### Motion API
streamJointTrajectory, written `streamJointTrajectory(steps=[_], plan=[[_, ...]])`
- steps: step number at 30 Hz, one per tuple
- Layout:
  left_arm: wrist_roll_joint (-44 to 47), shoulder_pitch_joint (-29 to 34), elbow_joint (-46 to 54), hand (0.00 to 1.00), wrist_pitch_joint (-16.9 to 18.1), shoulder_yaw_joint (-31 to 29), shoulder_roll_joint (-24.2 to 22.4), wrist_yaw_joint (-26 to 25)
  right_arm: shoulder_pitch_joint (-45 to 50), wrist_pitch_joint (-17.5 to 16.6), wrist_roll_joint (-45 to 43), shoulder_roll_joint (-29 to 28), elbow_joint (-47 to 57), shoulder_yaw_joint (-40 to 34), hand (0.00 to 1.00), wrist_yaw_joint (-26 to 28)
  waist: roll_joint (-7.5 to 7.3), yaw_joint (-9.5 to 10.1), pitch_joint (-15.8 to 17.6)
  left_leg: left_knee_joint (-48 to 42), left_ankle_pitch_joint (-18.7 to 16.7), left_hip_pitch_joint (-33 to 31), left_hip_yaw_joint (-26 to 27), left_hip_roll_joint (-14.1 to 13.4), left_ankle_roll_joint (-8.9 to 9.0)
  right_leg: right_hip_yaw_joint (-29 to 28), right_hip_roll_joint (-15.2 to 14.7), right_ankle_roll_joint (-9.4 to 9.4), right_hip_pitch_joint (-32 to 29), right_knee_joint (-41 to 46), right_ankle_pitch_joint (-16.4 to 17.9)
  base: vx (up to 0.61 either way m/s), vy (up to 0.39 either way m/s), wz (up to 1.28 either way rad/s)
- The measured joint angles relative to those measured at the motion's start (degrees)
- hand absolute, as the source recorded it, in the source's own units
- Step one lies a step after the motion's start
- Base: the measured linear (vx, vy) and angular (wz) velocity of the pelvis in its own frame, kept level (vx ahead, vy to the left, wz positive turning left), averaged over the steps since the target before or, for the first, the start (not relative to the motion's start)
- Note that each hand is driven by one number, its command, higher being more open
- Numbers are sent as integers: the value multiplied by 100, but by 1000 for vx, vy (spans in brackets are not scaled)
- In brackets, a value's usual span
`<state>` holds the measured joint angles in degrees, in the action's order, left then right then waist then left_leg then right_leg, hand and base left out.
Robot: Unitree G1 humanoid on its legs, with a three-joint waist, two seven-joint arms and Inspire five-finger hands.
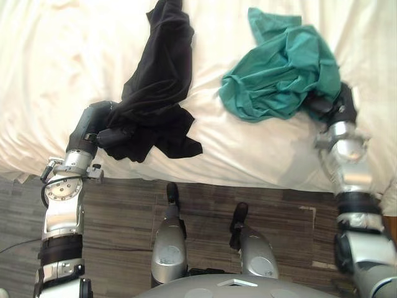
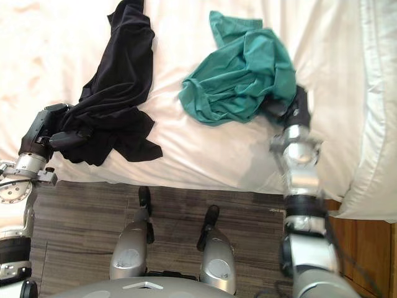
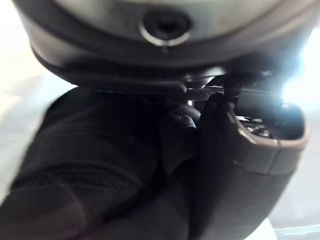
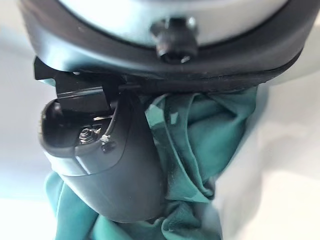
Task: Tidy up the quilt and then pick up the clothes from the bed and put them into the laundry hamper
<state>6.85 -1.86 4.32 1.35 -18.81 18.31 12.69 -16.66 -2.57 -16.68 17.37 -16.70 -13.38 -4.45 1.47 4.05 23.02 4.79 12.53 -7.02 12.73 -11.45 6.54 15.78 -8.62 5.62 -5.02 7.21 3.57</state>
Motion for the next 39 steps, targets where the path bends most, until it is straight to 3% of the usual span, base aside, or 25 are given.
streamJointTrajectory(steps=[2,4,7,12,17,21,23,24,26,27,28,29,30,31,32,33,34,35,36,37,38,39], plan=[[169,528,528,0,-7,200,-628,-134,819,-304,-338,-771,342,3,0,73,-102,-77,-284,5,-15,164,133,12,15,-61,-10,-1,143,-57,1,41,-7,-16],[241,983,808,0,4,646,-1140,-270,1655,-611,-469,-1394,594,90,0,216,-106,-207,-651,13,-78,253,275,20,48,-67,-9,9,253,-142,11,41,-7,-10],[431,1413,897,0,21,1470,-1649,-443,2646,-850,-489,-1954,719,514,0,429,27,-468,-1015,35,-354,605,613,-26,138,-261,28,88,482,-245,5,-8,28,-34],[949,1399,896,0,256,2423,-1970,-717,3502,-840,-401,-2018,1290,1031,0,883,32,-605,-1514,39,-548,1006,1167,-9,160,-635,-13,244,631,-389,-131,-43,66,-46],[1145,1327,588,0,634,2610,-2049,-1118,4063,-906,-370,-2007,1928,1370,0,1526,-44,-700,-1941,39,-577,1145,1216,9,170,-648,-37,243,766,-414,-151,-1,5,-5],[1562,1748,-76,0,572,2563,-2052,-1315,4377,-952,-382,-2016,1931,1646,0,1760,-219,-703,-1958,38,-645,1134,763,208,135,-349,-304,295,755,319,358,9,0,59],[1811,2477,-365,0,571,2444,-2084,-1293,4736,-951,-393,-2106,1932,1777,0,1770,-269,-666,-1964,35,-650,1101,332,260,63,-792,-301,139,658,1009,554,81,-33,111],[1806,2845,-569,0,568,2366,-2067,-1292,4983,-952,-411,-2182,1932,1787,0,1805,-226,-722,-1958,36,-613,936,-100,278,-3,-1214,-195,-9,603,1330,648,75,-38,177],[1796,3168,-763,0,555,2223,-2063,-1291,5216,-952,-442,-2215,1929,1783,0,1891,-302,-743,-2006,39,-558,605,-543,324,-78,-1743,-16,-324,641,1262,985,44,-68,192],[1790,3332,-855,0,563,2066,-2007,-1291,5291,-957,-440,-2269,1928,1781,0,1982,-528,-712,-2051,36,-594,356,-630,460,-88,-1819,-33,-416,799,770,1310,34,-145,181],[1785,3320,-1129,0,564,1927,-1971,-1298,5211,-1010,-430,-2286,1862,1691,0,2157,-727,-571,-2012,-261,-458,137,-463,571,-251,-1503,-321,108,1003,486,1424,24,-129,167],[1782,3322,-1304,0,548,1903,-2018,-1320,5150,-1015,-429,-2241,1816,1599,0,2210,-640,-532,-1945,-403,-412,77,-449,556,-317,-1326,-259,142,1131,503,1388,29,-128,128],[1783,3566,-1362,0,544,1911,-2090,-1378,5101,-1029,-429,-2123,1750,1525,0,2292,-509,-422,-1948,-382,-311,93,-566,574,-132,-1126,-249,167,1329,485,1374,20,-60,90],[1784,3684,-1359,0,546,1917,-2089,-1395,5100,-1030,-429,-2089,1710,1512,0,2310,-470,-386,-1994,-304,-263,99,-660,606,-126,-1044,-247,237,1372,475,1319,63,-82,108],[1792,3830,-1316,0,549,1928,-2078,-1450,5103,-1031,-431,-2022,1690,1518,0,2350,-366,-257,-2067,-196,-196,22,-887,648,-165,-814,-202,394,1427,481,1179,59,-29,130],[1790,3837,-1259,0,564,1952,-2072,-1514,5092,-1035,-442,-1972,1688,1522,0,2391,-272,-222,-2119,-188,-285,-169,-863,682,-422,-413,-190,470,1541,465,1043,109,-35,220],[1790,3754,-1254,0,566,1987,-2062,-1531,5107,-1036,-501,-1960,1688,1509,0,2385,-274,-294,-2106,-340,-627,-364,-474,694,-916,190,-223,517,1699,431,809,106,-14,225],[1788,3677,-1252,0,566,1999,-2066,-1516,5134,-1036,-562,-1953,1682,1507,0,2378,-306,-297,-2098,-452,-800,-412,-165,688,-1136,446,-290,452,1748,427,705,176,27,222],[1790,3546,-1219,0,569,1996,-2074,-1495,5139,-1024,-674,-1938,1678,1509,0,2385,-363,-246,-2067,-914,-858,-556,389,634,-1176,724,-425,395,1816,540,657,222,46,180],[1791,3591,-1145,0,569,1976,-2094,-1438,5177,-1015,-687,-1889,1723,1508,0,2418,-270,-194,-2060,-1411,-866,-522,914,524,-1253,1085,-405,381,1936,763,648,234,52,185],[1800,3657,-1151,0,566,1914,-2102,-1376,5179,-1003,-688,-1873,1718,1507,0,2450,-217,-231,-2056,-1367,-758,-466,841,566,-1029,1296,-472,378,1969,1140,649,213,18,168],[1809,3618,-1199,0,556,1827,-2166,-1352,5184,-948,-686,-1871,1716,1508,0,2479,-150,-239,-2053,-1250,-723,-418,572,697,-1078,1323,-617,179,1767,1847,530,160,21,156]])
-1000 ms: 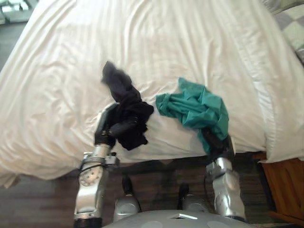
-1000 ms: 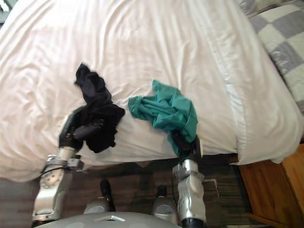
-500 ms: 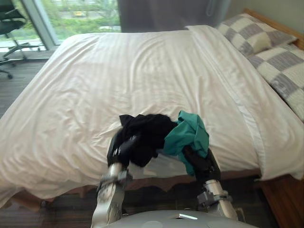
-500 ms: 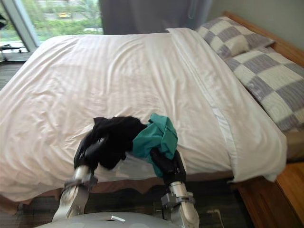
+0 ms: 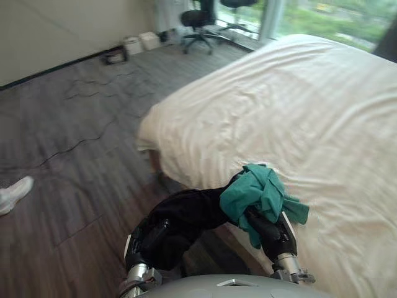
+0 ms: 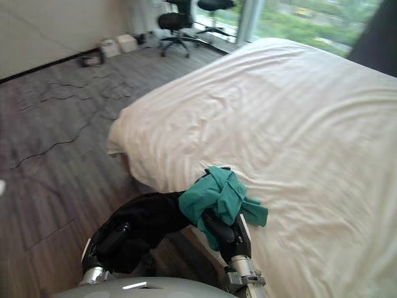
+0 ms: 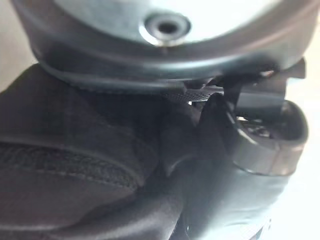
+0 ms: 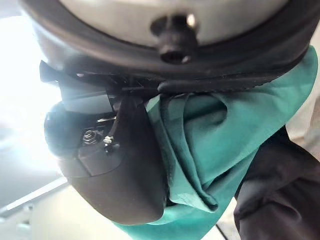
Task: Tidy up the quilt and then pick up the clothes from the bed and put them into the laundry hamper
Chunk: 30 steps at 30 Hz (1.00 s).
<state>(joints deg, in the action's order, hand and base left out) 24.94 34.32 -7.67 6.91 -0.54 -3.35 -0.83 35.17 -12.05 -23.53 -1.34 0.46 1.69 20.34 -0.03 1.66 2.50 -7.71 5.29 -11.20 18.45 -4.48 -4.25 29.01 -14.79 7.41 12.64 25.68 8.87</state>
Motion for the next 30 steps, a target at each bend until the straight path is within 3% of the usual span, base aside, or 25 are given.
streamJointTrajectory(steps=[1,2,3,4,5,6,7,8,10,11,12,13,16,18,19,20,21,30], plan=[[40,-76,-3,0,5,-174,-125,95,-4,21,-5,-3,-36,14,0,139,209,-19,45,270,70,77,-292,54,-61,-12,-16,-69,-207,108,712,111,24,122],[169,-111,-3,0,26,-345,-160,157,-23,51,-5,-43,-58,121,0,243,118,-2,69,447,72,129,-201,82,-94,39,82,-81,-251,-681,815,84,2,94],[251,-135,20,0,73,-470,-104,237,-46,57,-7,-144,-52,254,0,348,-106,11,186,380,-23,157,238,89,-72,194,79,-34,-207,-1638,402,99,-51,106],[259,-266,-105,0,34,-506,-25,350,1,61,-19,-258,-64,363,0,384,-235,-90,301,110,-164,136,711,12,78,544,-15,303,49,-1878,252,185,-61,93],[262,-337,-169,0,17,-475,-29,413,30,98,16,-283,-71,414,0,371,-348,-4,360,-200,-384,123,1126,-86,78,643,-152,268,89,-1837,278,215,-23,87],[255,-298,-199,0,11,-406,-131,413,49,123,13,-260,-62,404,0,320,-254,18,432,-479,-563,113,1302,-186,124,759,-201,253,183,-1678,286,219,65,61],[248,-217,-312,0,11,-220,-250,397,84,189,13,-231,-81,379,0,147,-253,-20,487,-502,-667,109,1086,-24,102,903,-337,197,229,-1256,252,175,105,77],[247,-222,-402,0,7,-106,-272,387,143,192,13,-234,-83,361,0,50,-228,-38,472,-430,-679,136,951,73,79,956,-423,103,221,-1013,189,159,128,124],[240,-335,-590,0,28,258,-224,352,293,206,28,-264,-190,399,0,-155,-268,-22,469,-40,-642,358,404,432,1,835,-793,-473,-62,271,-270,284,127,132],[251,-343,-593,0,48,286,-218,307,267,213,79,-263,-276,443,0,-203,-302,-40,498,87,-605,445,243,515,-65,650,-889,-666,-225,724,-445,354,90,128],[271,-396,-680,0,59,329,-171,217,153,228,83,-279,-553,569,0,-287,-345,-115,509,229,-557,467,-120,596,-167,93,-817,-524,-617,1300,-134,305,12,147],[368,-550,-804,0,44,415,32,162,55,228,75,-322,-812,696,0,-446,-353,-198,517,262,-504,497,-497,609,-229,-439,-456,-344,-902,1409,155,315,-5,152],[402,-773,-1064,0,72,517,286,160,-11,224,58,-303,-1166,916,0,-565,-337,-214,525,299,-484,697,-1111,696,-192,-1320,194,-254,-1264,1071,505,282,-46,139],[402,-968,-1390,0,168,616,422,161,-163,98,70,-238,-1596,982,0,-568,-301,-276,532,325,-488,956,-1659,828,-189,-1867,571,-336,-1397,253,531,229,-115,147],[403,-976,-1461,0,181,639,457,160,-242,72,77,-213,-1724,988,0,-578,-298,-258,530,389,-493,1072,-1730,841,-181,-1916,608,-347,-1407,0,514,188,-112,85],[402,-913,-1479,0,179,659,519,157,-323,41,72,-161,-1840,1004,0,-588,-322,-157,505,534,-509,1277,-1769,901,-149,-1924,568,-360,-1438,-476,185,105,-61,32],[392,-741,-1697,0,203,1169,658,383,-404,-87,61,384,-1815,1132,0,-614,-181,-186,-20,985,-558,1577,-1728,940,148,-1858,608,-231,-1035,-1929,-455,65,-40,13],[394,-761,-1867,0,279,1146,661,382,-305,-98,58,353,-2070,1135,0,-616,-148,-223,-87,975,-708,1600,-1525,831,260,-2006,709,-249,-1045,-1983,-446,2,-9,-11]])
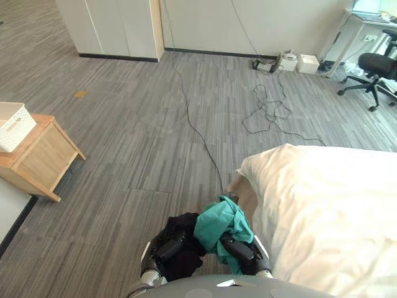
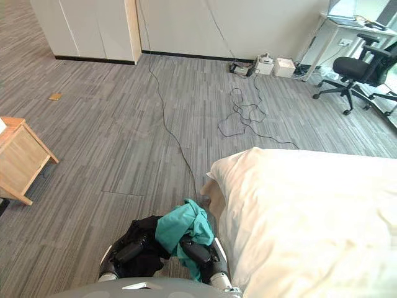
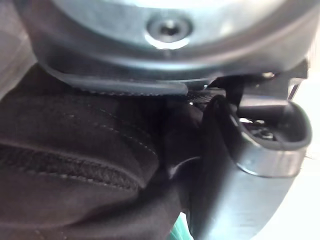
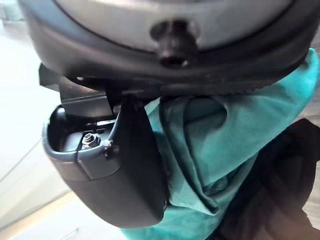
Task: Tidy up the quilt and then pick up the clothes from the bed and put them into the laundry hamper
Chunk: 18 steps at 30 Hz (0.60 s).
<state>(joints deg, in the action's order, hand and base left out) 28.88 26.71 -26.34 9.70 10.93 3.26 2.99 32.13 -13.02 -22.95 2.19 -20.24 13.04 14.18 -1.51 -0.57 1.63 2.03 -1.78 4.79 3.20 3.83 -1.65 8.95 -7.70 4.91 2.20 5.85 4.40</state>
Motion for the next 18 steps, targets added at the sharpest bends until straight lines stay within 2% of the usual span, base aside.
streamJointTrajectory(steps=[2,4,6,7,8,9,10,11,12,13,14,15,16,17,18], plan=[[5,-154,-143,0,32,-3,5,-4,-6,-37,-7,-36,-43,-20,0,-20,12,-11,-5,-75,-107,7,67,-44,40,-17,30,-23,22,-3,14,27,-41,-11],[33,-248,-277,0,50,-18,21,0,-51,-165,-16,-34,-156,-94,0,-14,28,-49,12,-369,-414,-35,279,-134,89,-5,49,-91,118,10,70,54,-48,-1],[227,-407,-462,0,49,-75,52,32,-202,-231,-54,36,-268,-151,0,66,105,-42,172,-1500,-878,-312,415,-342,366,5,168,-316,299,141,361,71,-90,10],[225,-481,-455,0,46,-77,102,35,-274,-242,-55,36,-292,-183,0,77,104,-57,251,-1985,-948,-539,465,-386,470,46,144,-307,361,135,387,66,-101,52],[218,-673,-393,0,68,-82,231,76,-466,-274,-101,47,-382,-233,0,78,132,-127,511,-3106,-903,-1016,620,-499,592,284,104,-270,595,117,383,51,-66,89],[164,-871,-450,0,120,-158,226,61,-680,-264,-184,79,-486,-289,0,15,55,-139,846,-3894,-862,-1279,738,-594,770,568,3,-207,881,85,379,30,-71,92],[96,-923,-482,0,128,-182,228,40,-754,-244,-231,146,-525,-309,0,-41,126,-107,934,-3973,-970,-1318,785,-650,760,652,1,-218,967,87,396,45,-20,81],[-127,-947,-506,0,128,-146,144,-38,-942,-191,-229,261,-621,-431,0,-163,301,-97,1049,-3698,-1153,-1354,772,-684,725,776,5,-193,1083,88,435,88,31,55],[-284,-927,-504,0,131,-31,119,-127,-1117,-100,-227,283,-737,-612,0,-254,458,-87,1135,-3112,-1084,-1335,746,-659,646,824,-7,-159,1149,64,459,121,73,43],[-299,-905,-525,0,136,25,114,-171,-1221,-74,-226,280,-807,-675,0,-291,506,-76,1156,-2742,-991,-1310,729,-661,554,827,-26,-140,1170,46,469,161,128,16],[-432,-849,-556,0,202,122,119,-301,-1350,1,-225,262,-894,-748,0,-345,544,-44,1162,-2208,-520,-1231,828,-636,326,825,-83,-97,1213,-17,483,189,132,-6],[-506,-866,-569,0,223,154,116,-442,-1380,38,-212,245,-941,-759,0,-353,484,66,1139,-1863,-438,-1048,928,-482,155,767,-182,-71,1237,-117,464,198,120,-10],[-545,-858,-578,0,248,143,140,-524,-1390,38,-197,252,-936,-744,0,-337,466,102,1139,-1813,-445,-1018,954,-424,146,752,-202,-67,1264,-172,451,192,76,-8],[-662,-861,-584,0,321,130,185,-700,-1390,42,-181,229,-938,-707,0,-311,468,160,1135,-1966,-576,-1068,980,-392,7,743,-223,29,1314,-260,381,152,54,-1],[-679,-861,-610,0,333,118,203,-789,-1388,54,-145,222,-954,-667,0,-311,437,202,1150,-2045,-648,-1103,989,-390,-25,727,-237,76,1338,-274,345,181,71,2]])
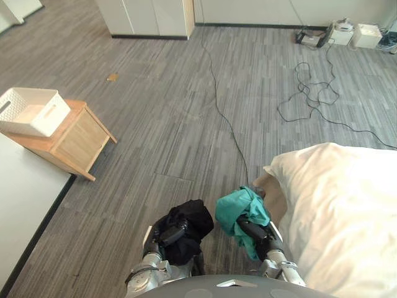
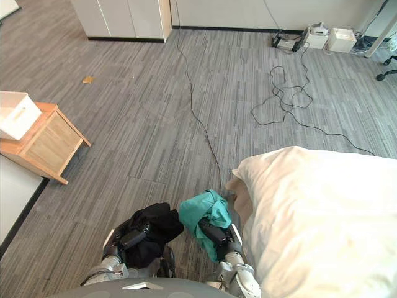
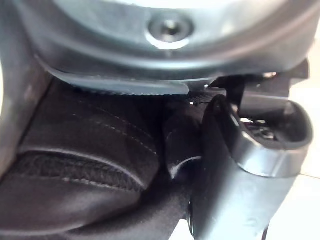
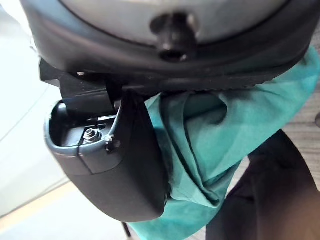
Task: Tidy up the quilt and then pick up the clothes from the bed and put them into the laundry hamper
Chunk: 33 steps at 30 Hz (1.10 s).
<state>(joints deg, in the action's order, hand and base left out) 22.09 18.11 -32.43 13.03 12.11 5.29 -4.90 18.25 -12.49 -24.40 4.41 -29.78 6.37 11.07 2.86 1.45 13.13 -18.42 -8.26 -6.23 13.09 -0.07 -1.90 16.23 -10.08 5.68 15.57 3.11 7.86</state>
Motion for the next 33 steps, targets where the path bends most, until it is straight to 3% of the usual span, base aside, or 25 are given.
streamJointTrajectory(steps=[3,4,5,6,7,8,9,10,13,15,16,17,18,19,20,21,22,24,25,26,27,28,29,30,33], plan=[[45,-6,-226,0,-69,-193,18,-127,-77,129,160,-68,-187,107,0,-27,-138,53,-109,122,-156,134,-29,159,-126,-110,-136,12,-108,374,-33,211,77,10],[55,-5,-312,0,-60,-200,-6,-123,-75,179,163,-55,-174,106,0,-93,-103,126,-230,255,-227,226,-13,149,-240,-254,-211,34,-481,1247,90,188,74,-7],[53,3,-280,0,-29,-246,24,-90,-101,178,164,-59,-152,100,0,-157,-187,151,-210,281,-301,325,11,170,-309,-418,-351,48,-977,2452,175,179,66,-9],[51,5,-262,0,29,-254,88,-79,-133,175,166,-59,-156,94,0,-216,-274,150,-193,311,-338,406,-7,210,-314,-551,-440,173,-1321,3312,88,151,36,2],[30,5,-217,0,85,-258,214,-72,-128,172,171,-139,-157,92,0,-319,-420,142,-181,447,-346,625,-72,323,-313,-686,-575,351,-1783,4297,-250,241,-7,22],[30,7,-211,0,75,-273,314,-81,-90,163,229,-213,-133,82,0,-402,-551,123,-166,652,-358,925,-148,412,-331,-651,-715,302,-2146,5238,-301,325,-33,31],[25,9,-246,0,66,-284,323,-93,-56,144,355,-192,-91,74,0,-428,-573,111,-165,808,-394,1213,-262,406,-327,-403,-720,-1,-2393,5708,-90,302,-53,31],[22,19,-251,0,55,-280,323,-91,-50,133,364,-179,-71,67,0,-429,-570,95,-164,893,-393,1330,-318,382,-335,-265,-695,-114,-2509,5793,2,289,-60,41],[8,18,-254,0,-78,-163,341,-38,-46,65,330,-172,119,-38,0,-512,-494,-87,-119,1137,-411,1689,-716,259,-212,314,-465,-157,-3141,4795,412,387,-153,72],[-48,-48,-298,0,-212,-90,283,20,-114,41,190,-23,197,-122,0,-534,-237,-231,35,1172,-542,1952,-1066,-67,24,680,-89,-97,-3209,2621,275,461,-244,97],[-87,-41,-303,0,-212,-74,266,20,-122,40,106,-14,201,-159,0,-540,-187,-225,64,1172,-587,2029,-1102,-151,102,694,-6,-74,-3214,2008,37,457,-285,79],[-186,-10,-303,0,-211,-61,265,26,-125,39,55,-23,206,-213,0,-544,-166,-176,87,1176,-694,2195,-1116,-225,285,638,56,-15,-3275,1011,-479,483,-338,58],[-211,41,-301,0,-211,-69,268,42,-116,71,45,-24,247,-207,0,-535,-213,-155,109,1174,-842,2399,-1098,-242,536,389,42,-21,-3387,582,-865,591,-430,53],[-220,57,-302,0,-210,-71,285,55,-115,89,46,-30,283,-207,0,-535,-232,-158,118,1171,-940,2537,-1107,-259,687,233,26,-55,-3428,521,-1008,526,-453,51],[-220,146,-306,0,-211,-88,344,103,-79,106,45,-77,318,-198,0,-539,-335,-179,66,1101,-1110,2810,-1174,-285,838,-44,3,-256,-3449,635,-1246,547,-530,46],[-220,177,-320,0,-242,-94,320,123,-78,126,40,-60,327,-237,0,-547,-289,-209,35,881,-1223,2910,-1189,-417,903,-105,26,-503,-3574,1237,-1698,624,-651,36],[-213,162,-308,0,-291,-106,215,196,-228,191,-42,-39,326,-373,0,-553,-29,-190,12,90,-1232,2684,-1116,-722,993,28,141,-765,-3747,2037,-1213,493,-546,15],[-213,154,-291,0,-275,-142,126,270,-329,213,-94,-40,326,-418,0,-557,121,-192,3,-877,-950,2254,-1116,-940,997,123,288,-887,-3736,2287,-884,405,-491,-5],[-127,151,-247,0,-228,-257,36,386,-415,304,-114,-35,328,-407,0,-543,223,-168,24,-2221,7,1600,-1132,-1183,978,108,541,-965,-3475,2159,-629,457,-537,-15],[-44,162,-238,0,-182,-293,-1,430,-437,388,-115,-9,329,-410,0,-525,263,-166,42,-2774,130,1318,-1141,-1300,1006,124,675,-991,-3276,1958,-617,554,-590,-26],[72,185,-166,0,-120,-370,-47,518,-482,533,-109,5,331,-430,0,-523,357,-148,75,-3674,-4,859,-1101,-1402,922,121,901,-999,-2774,1522,-586,373,-341,-17],[88,195,-120,0,-73,-400,-64,570,-522,580,-102,5,332,-449,0,-520,357,-150,143,-3990,-129,679,-1101,-1373,911,111,996,-992,-2450,1241,-590,447,-372,-23],[220,239,-4,0,-4,-408,-79,628,-505,665,-67,-4,328,-487,0,-466,321,-121,178,-4132,-333,325,-1105,-1094,902,64,1079,-974,-1929,766,-601,413,-312,-19],[352,265,91,0,60,-404,-80,656,-485,686,-51,0,327,-517,0,-359,281,-43,196,-3839,-516,4,-1035,-768,905,39,1116,-987,-1522,360,-590,382,-284,-22],[635,276,280,0,97,-387,-94,674,-502,700,164,33,329,-522,0,-157,240,115,215,-2276,-647,-571,-434,-326,695,99,1245,-957,-796,-272,-528,336,-210,-1]])
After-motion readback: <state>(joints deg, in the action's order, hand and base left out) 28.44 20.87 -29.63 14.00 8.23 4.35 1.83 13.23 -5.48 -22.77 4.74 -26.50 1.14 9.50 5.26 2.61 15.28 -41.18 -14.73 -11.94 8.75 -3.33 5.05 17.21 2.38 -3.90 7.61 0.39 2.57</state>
